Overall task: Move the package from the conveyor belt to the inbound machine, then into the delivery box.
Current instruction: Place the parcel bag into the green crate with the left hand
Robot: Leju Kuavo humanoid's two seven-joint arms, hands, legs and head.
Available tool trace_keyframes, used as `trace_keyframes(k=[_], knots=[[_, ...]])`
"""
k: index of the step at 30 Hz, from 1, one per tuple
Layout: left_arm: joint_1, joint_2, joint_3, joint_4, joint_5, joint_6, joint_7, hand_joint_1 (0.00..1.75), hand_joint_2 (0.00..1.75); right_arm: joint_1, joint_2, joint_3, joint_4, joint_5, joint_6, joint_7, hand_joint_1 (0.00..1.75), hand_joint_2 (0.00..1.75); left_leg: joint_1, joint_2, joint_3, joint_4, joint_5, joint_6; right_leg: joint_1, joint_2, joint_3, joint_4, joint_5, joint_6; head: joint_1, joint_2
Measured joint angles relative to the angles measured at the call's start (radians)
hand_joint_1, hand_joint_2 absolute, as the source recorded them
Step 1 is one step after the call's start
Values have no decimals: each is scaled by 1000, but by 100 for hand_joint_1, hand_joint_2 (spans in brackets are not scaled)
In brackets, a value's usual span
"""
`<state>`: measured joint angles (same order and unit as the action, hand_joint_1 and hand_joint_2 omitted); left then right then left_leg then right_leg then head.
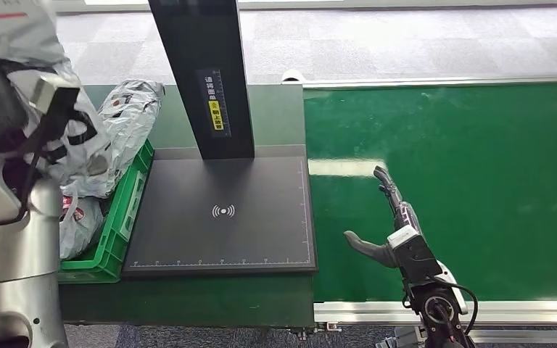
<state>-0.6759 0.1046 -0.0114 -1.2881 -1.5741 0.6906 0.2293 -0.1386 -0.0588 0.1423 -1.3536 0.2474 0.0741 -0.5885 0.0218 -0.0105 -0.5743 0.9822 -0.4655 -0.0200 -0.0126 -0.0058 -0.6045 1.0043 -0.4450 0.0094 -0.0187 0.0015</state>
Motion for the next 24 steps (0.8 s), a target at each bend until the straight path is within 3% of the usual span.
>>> trace_keyframes(k=[1, 2, 3, 5, 7, 11, 14, 21, 24], knots=[[-41, 16, -117, 87, 0, 0, 199, 175, 0, -2, 1, 0, 0, 4, 7, 0, 0, 175, 0, 1, 0, 0, 0, 0, 0, 1, 4, 0, 1, 0, -1, 0], [-74, 35, -255, 176, -1, -2, 336, 175, 0, -5, 2, 1, 0, 6, 13, -1, 0, 175, -1, 3, 0, 0, 0, 1, -1, 2, 7, 1, 2, 1, 0, 0], [-99, 55, -388, 264, 1, -10, 413, 175, 0, -8, 3, 1, 1, 7, 18, -2, 0, 175, -1, 4, 0, 0, 1, 1, -1, 4, 10, 1, 3, 1, 1, 0], [-138, 91, -593, 413, 3, -61, 401, 175, 0, -14, 3, 2, 4, 8, 27, -6, 0, 175, -2, 10, 1, 0, 0, 1, -3, 10, 8, 1, 4, 1, 1, 0], [-177, 117, -693, 536, 7, -168, 325, 175, 0, -21, 0, 2, 10, 9, 39, -11, 0, 175, -2, 13, 1, 0, 0, 1, -3, 14, 6, 1, 4, 2, 1, 0], [-228, 142, -697, 711, 9, -434, 126, 175, 0, -51, -5, 2, 41, 14, 66, -31, 0, 175, -2, 14, 0, 0, -1, 0, -2, 15, 4, 1, 4, 1, 1, 0], [-246, 152, -660, 791, 9, -590, 46, 175, 0, -81, -2, 6, 71, 27, 80, -40, 0, 175, -1, 15, 0, -1, -1, 0, -2, 16, 4, 2, 4, 1, 1, 0], [-261, 154, -554, 866, 55, -738, 40, 175, 0, -126, 12, 20, 114, 41, 87, -37, 0, 175, -1, 19, 2, -2, -2, -1, -1, 21, 4, 2, 4, 1, 1, 0], [-264, 154, -518, 876, 45, -709, 84, 175, 0, -133, 15, 23, 124, 41, 86, -36, 0, 175, -1, 22, 4, -2, -3, -2, -1, 23, 4, 2, 4, 1, 1, 0]])
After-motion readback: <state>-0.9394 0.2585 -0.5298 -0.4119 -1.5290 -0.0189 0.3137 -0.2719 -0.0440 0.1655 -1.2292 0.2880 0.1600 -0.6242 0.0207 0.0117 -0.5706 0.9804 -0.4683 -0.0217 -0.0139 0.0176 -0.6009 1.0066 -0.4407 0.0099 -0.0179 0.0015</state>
